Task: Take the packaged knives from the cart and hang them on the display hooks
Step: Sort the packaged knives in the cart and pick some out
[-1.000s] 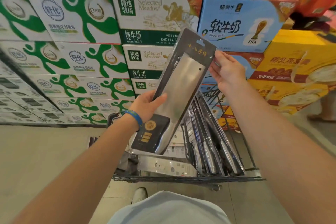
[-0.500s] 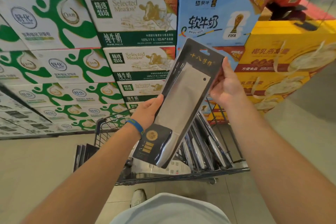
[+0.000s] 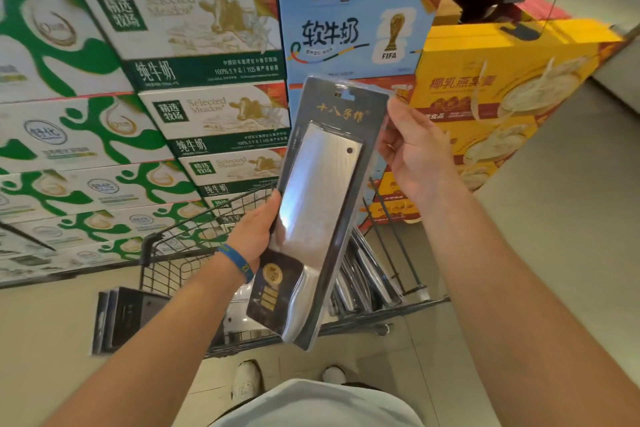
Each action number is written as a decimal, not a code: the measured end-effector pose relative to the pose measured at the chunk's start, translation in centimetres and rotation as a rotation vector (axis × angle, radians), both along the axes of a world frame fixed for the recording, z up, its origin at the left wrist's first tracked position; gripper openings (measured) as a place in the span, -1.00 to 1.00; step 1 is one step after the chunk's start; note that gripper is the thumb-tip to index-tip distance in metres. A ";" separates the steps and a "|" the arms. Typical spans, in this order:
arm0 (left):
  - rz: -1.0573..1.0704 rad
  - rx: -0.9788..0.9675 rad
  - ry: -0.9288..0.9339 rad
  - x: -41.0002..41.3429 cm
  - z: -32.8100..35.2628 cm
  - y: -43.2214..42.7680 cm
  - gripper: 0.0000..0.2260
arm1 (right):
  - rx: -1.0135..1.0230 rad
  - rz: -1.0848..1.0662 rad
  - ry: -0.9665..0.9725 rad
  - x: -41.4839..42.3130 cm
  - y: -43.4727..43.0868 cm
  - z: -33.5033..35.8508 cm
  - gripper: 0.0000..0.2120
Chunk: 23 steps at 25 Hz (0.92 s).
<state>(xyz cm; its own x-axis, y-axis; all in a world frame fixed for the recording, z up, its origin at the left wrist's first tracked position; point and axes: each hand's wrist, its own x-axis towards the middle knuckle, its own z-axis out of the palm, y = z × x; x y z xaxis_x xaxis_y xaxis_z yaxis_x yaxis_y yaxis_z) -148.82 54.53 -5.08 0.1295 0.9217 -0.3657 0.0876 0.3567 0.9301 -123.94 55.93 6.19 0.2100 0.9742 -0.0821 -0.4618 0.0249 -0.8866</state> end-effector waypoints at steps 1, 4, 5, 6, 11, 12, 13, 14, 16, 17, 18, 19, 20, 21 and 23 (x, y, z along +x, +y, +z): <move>0.005 0.001 -0.003 0.2 0.1 -0.1 -0.42 | -0.010 -0.005 0.057 -0.2 -0.1 0.2 -0.74; 0.053 0.033 0.003 0.6 1.0 -0.1 -0.49 | -0.040 -0.085 0.122 -0.5 -0.1 0.1 -0.81; 0.061 0.042 -0.003 0.7 1.2 0.0 -0.56 | -0.049 -0.127 0.109 -0.6 0.0 0.0 -0.83; 0.068 0.044 -0.003 0.9 1.4 0.0 -0.63 | -0.065 -0.166 0.100 -0.6 0.1 -0.1 -0.85; 0.090 0.073 0.059 1.6 1.2 -0.5 -0.48 | -0.198 -0.215 -0.025 -0.2 -0.3 -2.1 -0.87; 0.104 0.086 0.052 1.7 1.0 -0.6 -0.49 | -0.207 -0.196 -0.092 -0.3 -0.6 -2.8 -0.88; 0.122 0.088 0.044 1.8 1.0 -0.7 -0.53 | -0.207 -0.180 -0.147 -0.5 -0.9 -3.7 -0.91; 0.138 0.081 0.039 2.0 1.0 -0.8 -0.55 | -0.204 -0.166 -0.182 -0.8 -1.3 -4.4 -0.96; 0.160 0.039 0.009 2.5 0.9 -0.9 -0.59 | -0.204 -0.098 -0.226 -1.7 -2.3 -6.0 -0.88; 0.178 0.012 -0.027 3.0 1.0 -0.9 -0.60 | -0.215 -0.015 -0.250 -2.1 -3.0 -6.8 -0.82; 0.211 -0.018 -0.087 3.5 1.1 -0.8 -0.59 | -0.235 0.094 -0.291 -2.6 -3.8 -7.5 -0.76; 0.253 -0.053 -0.166 4.0 1.3 -0.5 -0.57 | -0.250 0.199 -0.346 -3.0 -4.7 -8.2 -0.71; 0.286 -0.090 -0.255 4.6 1.5 -0.1 -0.55 | -0.248 0.267 -0.393 -3.2 -5.6 -8.9 -0.68; 0.292 -0.106 -0.314 4.9 1.6 0.3 -0.56 | -0.229 0.276 -0.421 -3.3 -6.1 -9.6 -0.67; 0.203 -0.075 -0.238 5.0 1.4 0.8 -0.67 | -0.201 0.159 -0.464 -2.6 -6.4 -10.1 -0.75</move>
<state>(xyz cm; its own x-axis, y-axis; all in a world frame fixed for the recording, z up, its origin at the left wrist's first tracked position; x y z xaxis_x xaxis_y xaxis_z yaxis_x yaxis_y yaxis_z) -143.84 55.36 -3.72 0.0359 0.9090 -0.4153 -0.2095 0.4131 0.8862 -126.56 49.50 -3.87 0.1198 0.9716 -0.2039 -0.0043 -0.2049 -0.9788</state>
